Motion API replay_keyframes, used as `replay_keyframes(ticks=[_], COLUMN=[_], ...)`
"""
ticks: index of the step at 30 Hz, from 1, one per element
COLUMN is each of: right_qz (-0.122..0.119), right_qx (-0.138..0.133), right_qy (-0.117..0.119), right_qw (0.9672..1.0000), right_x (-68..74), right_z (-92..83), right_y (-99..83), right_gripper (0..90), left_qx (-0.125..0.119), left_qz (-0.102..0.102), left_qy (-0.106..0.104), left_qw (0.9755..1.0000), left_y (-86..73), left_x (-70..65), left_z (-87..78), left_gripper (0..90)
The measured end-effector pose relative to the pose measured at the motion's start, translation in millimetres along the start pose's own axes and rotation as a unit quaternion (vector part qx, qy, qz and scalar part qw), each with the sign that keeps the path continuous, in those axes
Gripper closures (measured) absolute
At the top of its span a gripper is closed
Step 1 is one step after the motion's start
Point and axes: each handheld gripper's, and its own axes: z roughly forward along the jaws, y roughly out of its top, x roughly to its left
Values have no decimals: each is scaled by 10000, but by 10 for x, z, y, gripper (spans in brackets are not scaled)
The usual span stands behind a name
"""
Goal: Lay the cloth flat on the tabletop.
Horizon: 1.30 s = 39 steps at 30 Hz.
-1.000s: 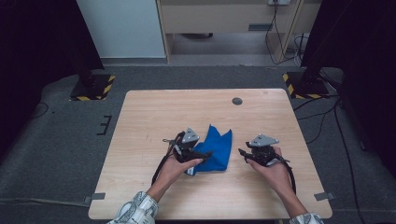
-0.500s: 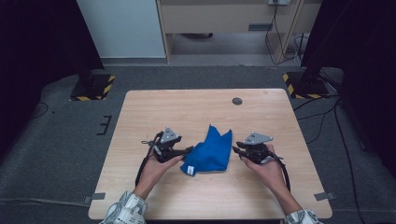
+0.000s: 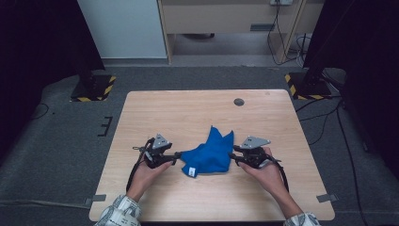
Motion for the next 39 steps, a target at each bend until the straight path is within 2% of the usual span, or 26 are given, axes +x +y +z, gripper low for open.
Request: replay_keyframes(ticks=[4, 7, 10, 12, 17, 19, 21, 24, 27, 30, 34, 37, 39], right_qz=[-9, -169, -295, -365, -359, -430, -457, -515, -476, -469, -372, -225, -98], right_qx=[-65, 25, 118, 172, 209, 255, 314, 248, 129, 37, -105, -132, -114], right_qy=[249, 428, 473, 500, 573, 603, 600, 617, 603, 573, 523, 391, 335], right_qw=[9997, 9989, 9984, 9979, 9975, 9969, 9967, 9965, 9970, 9973, 9979, 9989, 9993], right_x=[82, 192, 284, 307, 334, 356, 374, 389, 386, 371, 329, 288, 252], right_z=[43, 123, 187, 223, 306, 345, 379, 401, 389, 361, 315, 289, 295], right_y=[43, 66, 80, 82, 85, 90, 97, 115, 142, 153, 167, 169, 152], right_gripper=[558, 524, 518, 520, 543, 574, 648, 796, 875, 885, 887, 887, 887], left_qx=[79, 204, 307, 293, 454, 459, 491, 570, 593, 613, 623, 647, 579], left_qz=[-105, -24, 57, 45, 188, 216, 271, 320, 402, 461, 491, 480, 399], left_qy=[-131, -94, -101, -194, -262, -281, -246, -222, -262, -269, -277, -268, -261], left_qw=[9998, 9997, 9995, 9994, 9984, 9983, 9981, 9976, 9971, 9967, 9965, 9964, 9972], left_y=[-30, -51, -60, -55, -51, -45, -41, -41, -34, -27, -23, -26, -24], left_x=[28, 26, 19, 21, -23, -34, -39, -46, -62, -73, -74, -61, -53], left_z=[52, 93, 116, 117, 159, 161, 163, 169, 171, 176, 169, 163, 152], left_gripper=[375, 377, 386, 418, 511, 553, 608, 717, 806, 863, 889, 889, 830])
